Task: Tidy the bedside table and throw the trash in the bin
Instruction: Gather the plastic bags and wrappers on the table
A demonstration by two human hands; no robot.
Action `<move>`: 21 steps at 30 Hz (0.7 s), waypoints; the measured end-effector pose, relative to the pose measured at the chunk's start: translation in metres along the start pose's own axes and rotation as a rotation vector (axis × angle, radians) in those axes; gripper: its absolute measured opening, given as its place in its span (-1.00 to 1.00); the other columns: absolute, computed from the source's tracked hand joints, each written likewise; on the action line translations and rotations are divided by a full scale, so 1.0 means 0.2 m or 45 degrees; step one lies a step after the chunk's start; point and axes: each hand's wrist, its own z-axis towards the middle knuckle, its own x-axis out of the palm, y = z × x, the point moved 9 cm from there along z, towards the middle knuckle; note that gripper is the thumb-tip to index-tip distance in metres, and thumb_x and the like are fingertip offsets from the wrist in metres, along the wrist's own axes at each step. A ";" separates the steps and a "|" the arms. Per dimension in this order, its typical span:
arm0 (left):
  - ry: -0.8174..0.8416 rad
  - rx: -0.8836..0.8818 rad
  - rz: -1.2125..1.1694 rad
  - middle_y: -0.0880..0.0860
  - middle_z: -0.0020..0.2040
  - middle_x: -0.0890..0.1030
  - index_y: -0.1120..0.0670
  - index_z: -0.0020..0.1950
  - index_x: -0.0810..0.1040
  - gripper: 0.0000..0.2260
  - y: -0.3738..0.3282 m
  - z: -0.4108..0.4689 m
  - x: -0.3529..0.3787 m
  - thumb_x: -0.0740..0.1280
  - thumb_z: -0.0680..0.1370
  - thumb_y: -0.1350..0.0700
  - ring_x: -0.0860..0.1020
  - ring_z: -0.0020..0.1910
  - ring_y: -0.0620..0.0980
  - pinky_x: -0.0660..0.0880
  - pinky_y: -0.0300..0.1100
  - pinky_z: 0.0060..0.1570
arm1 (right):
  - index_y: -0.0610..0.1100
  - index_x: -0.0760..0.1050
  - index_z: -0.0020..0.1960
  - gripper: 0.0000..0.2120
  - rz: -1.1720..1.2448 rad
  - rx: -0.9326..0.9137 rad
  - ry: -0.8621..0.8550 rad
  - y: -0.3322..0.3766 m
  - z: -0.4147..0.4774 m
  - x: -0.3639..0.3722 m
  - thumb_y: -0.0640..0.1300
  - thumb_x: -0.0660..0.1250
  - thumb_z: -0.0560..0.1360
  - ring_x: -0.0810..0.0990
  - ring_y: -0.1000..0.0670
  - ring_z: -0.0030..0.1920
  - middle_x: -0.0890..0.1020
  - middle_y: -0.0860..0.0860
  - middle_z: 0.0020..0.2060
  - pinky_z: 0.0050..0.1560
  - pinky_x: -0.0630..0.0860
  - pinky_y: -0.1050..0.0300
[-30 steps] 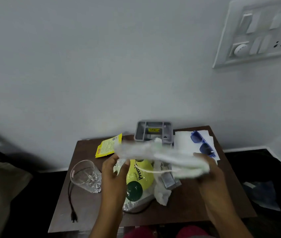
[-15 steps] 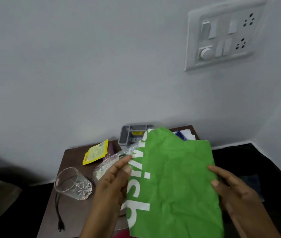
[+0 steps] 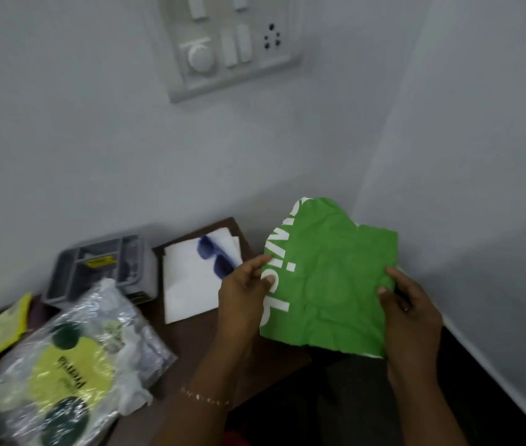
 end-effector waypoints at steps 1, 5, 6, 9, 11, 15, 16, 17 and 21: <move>0.040 -0.008 0.003 -0.04 -0.15 0.62 0.02 0.15 0.58 -0.68 0.03 0.04 0.09 0.33 0.49 0.36 0.57 -0.22 -0.21 0.49 -0.37 -0.14 | 0.03 0.56 0.13 -0.64 -0.029 0.001 -0.055 -0.04 0.05 -0.03 -0.35 0.32 0.47 0.59 0.18 -0.12 0.62 -0.02 0.04 -0.03 0.53 0.35; 0.164 -0.008 0.064 0.05 0.10 0.64 0.12 0.23 0.56 -0.63 0.15 0.18 0.33 0.26 0.49 0.42 0.60 0.04 -0.07 0.51 -0.28 0.02 | -0.08 0.55 0.20 -0.66 -0.243 -0.013 -0.173 -0.23 0.25 -0.10 -0.34 0.31 0.47 0.58 -0.15 0.06 0.60 -0.14 0.15 0.17 0.52 -0.09; 0.183 -0.012 0.101 0.02 0.12 0.62 0.13 0.25 0.55 -0.61 0.18 0.19 0.36 0.24 0.49 0.43 0.58 0.11 -0.06 0.50 -0.30 0.04 | -0.11 0.55 0.20 -0.66 -0.312 -0.002 -0.181 -0.29 0.30 -0.09 -0.34 0.31 0.47 0.58 -0.18 0.08 0.59 -0.16 0.15 0.18 0.51 -0.10; 0.181 -0.049 0.184 0.02 0.21 0.56 0.13 0.28 0.52 -0.59 0.26 0.21 0.38 0.21 0.50 0.44 0.50 0.23 -0.06 0.42 -0.31 0.09 | -0.19 0.53 0.21 -0.66 -0.476 0.033 -0.156 -0.50 0.40 -0.04 -0.39 0.29 0.46 0.55 -0.25 0.12 0.57 -0.24 0.15 0.20 0.47 -0.08; 0.164 -0.051 0.183 0.05 0.23 0.57 0.12 0.28 0.51 -0.61 0.28 0.19 0.34 0.23 0.51 0.42 0.51 0.21 -0.09 0.44 -0.40 0.04 | -0.28 0.51 0.21 -0.65 -0.631 0.059 -0.081 -0.64 0.43 0.01 -0.44 0.28 0.44 0.52 -0.28 0.14 0.53 -0.32 0.14 0.20 0.40 -0.02; 0.171 -0.007 0.114 -0.05 0.15 0.56 0.08 0.25 0.51 -0.64 0.22 0.09 0.23 0.24 0.54 0.39 0.50 0.07 -0.31 0.42 -0.57 -0.08 | -0.27 0.42 0.31 -0.60 -1.099 0.134 0.355 -0.89 0.40 0.21 -0.35 0.27 0.48 0.37 -0.29 0.29 0.37 -0.31 0.33 0.26 0.32 -0.09; 0.167 0.005 0.104 -0.10 0.13 0.56 0.05 0.25 0.51 -0.65 0.20 0.07 0.18 0.25 0.54 0.37 0.49 0.06 -0.36 0.41 -0.57 -0.08 | -0.17 0.42 0.33 -0.61 -1.285 0.153 0.422 -0.93 0.39 0.23 -0.25 0.27 0.51 0.28 -0.26 0.35 0.30 -0.23 0.40 0.29 0.27 -0.13; 0.152 0.017 0.103 -0.14 0.11 0.56 0.00 0.23 0.51 -0.65 0.18 0.04 0.13 0.26 0.55 0.35 0.50 0.05 -0.39 0.41 -0.57 -0.07 | -0.07 0.42 0.34 -0.62 -1.438 0.168 0.458 -0.94 0.37 0.24 -0.16 0.26 0.52 0.20 -0.22 0.40 0.22 -0.16 0.46 0.31 0.20 -0.16; -0.033 0.024 0.013 -0.22 0.01 0.64 -0.07 0.10 0.58 -0.67 0.10 -0.06 -0.15 0.30 0.52 0.34 0.57 0.04 -0.35 0.45 -0.51 -0.06 | -0.05 0.40 0.34 -0.63 -1.522 0.087 0.363 -0.85 0.30 0.25 -0.08 0.22 0.54 0.08 -0.20 0.44 0.12 -0.17 0.50 0.33 0.10 -0.26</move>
